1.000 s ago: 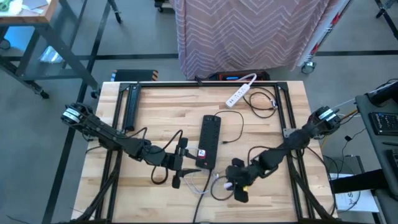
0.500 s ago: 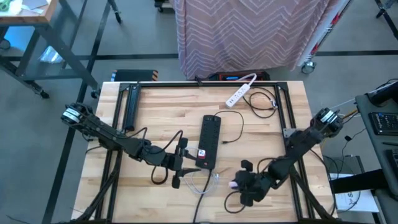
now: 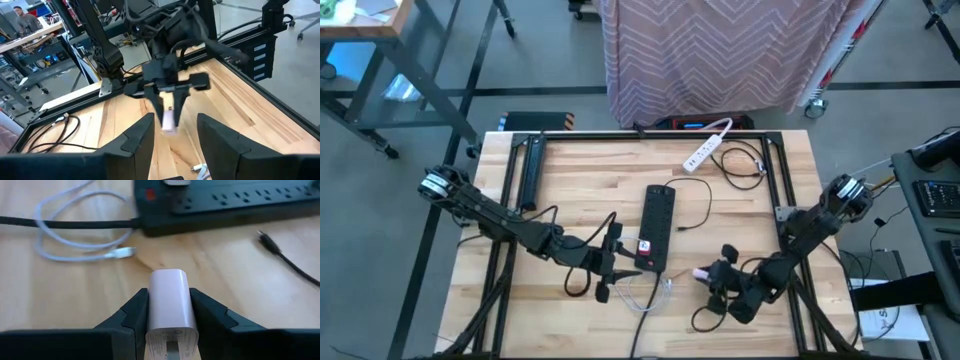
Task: Insert USB
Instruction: Insert the pink charger adapter into the white outlet extension
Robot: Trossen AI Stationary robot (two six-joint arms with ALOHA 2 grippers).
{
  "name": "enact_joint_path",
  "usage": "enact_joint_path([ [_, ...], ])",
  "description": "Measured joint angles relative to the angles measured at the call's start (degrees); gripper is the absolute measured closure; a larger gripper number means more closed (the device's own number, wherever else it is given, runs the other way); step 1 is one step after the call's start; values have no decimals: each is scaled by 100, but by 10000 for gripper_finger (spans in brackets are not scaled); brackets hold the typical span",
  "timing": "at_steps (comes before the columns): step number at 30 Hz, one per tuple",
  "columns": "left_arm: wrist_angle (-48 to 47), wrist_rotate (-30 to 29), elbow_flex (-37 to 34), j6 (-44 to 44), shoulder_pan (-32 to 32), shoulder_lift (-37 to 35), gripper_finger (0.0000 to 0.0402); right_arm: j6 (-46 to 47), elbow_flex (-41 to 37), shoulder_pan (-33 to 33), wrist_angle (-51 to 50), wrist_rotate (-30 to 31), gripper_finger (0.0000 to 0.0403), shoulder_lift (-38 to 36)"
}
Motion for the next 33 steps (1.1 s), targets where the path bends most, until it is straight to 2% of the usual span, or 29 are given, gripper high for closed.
enact_joint_path([
  [10,-17,0,0,0,0,0,280,190,-235,-237,-38,-758,297,-33],
  [14,-28,0,0,0,0,0,283,239,-195,-265,-418,-1097,297,-46],
  [17,-31,0,0,0,0,0,283,441,-159,-320,-762,-1402,283,-78],
  [25,-35,0,0,-2,0,0,276,394,-151,-381,-870,-1719,287,-169],
  [33,-34,0,0,-2,0,0,287,182,110,-619,-1427,-2423,224,-205],
])
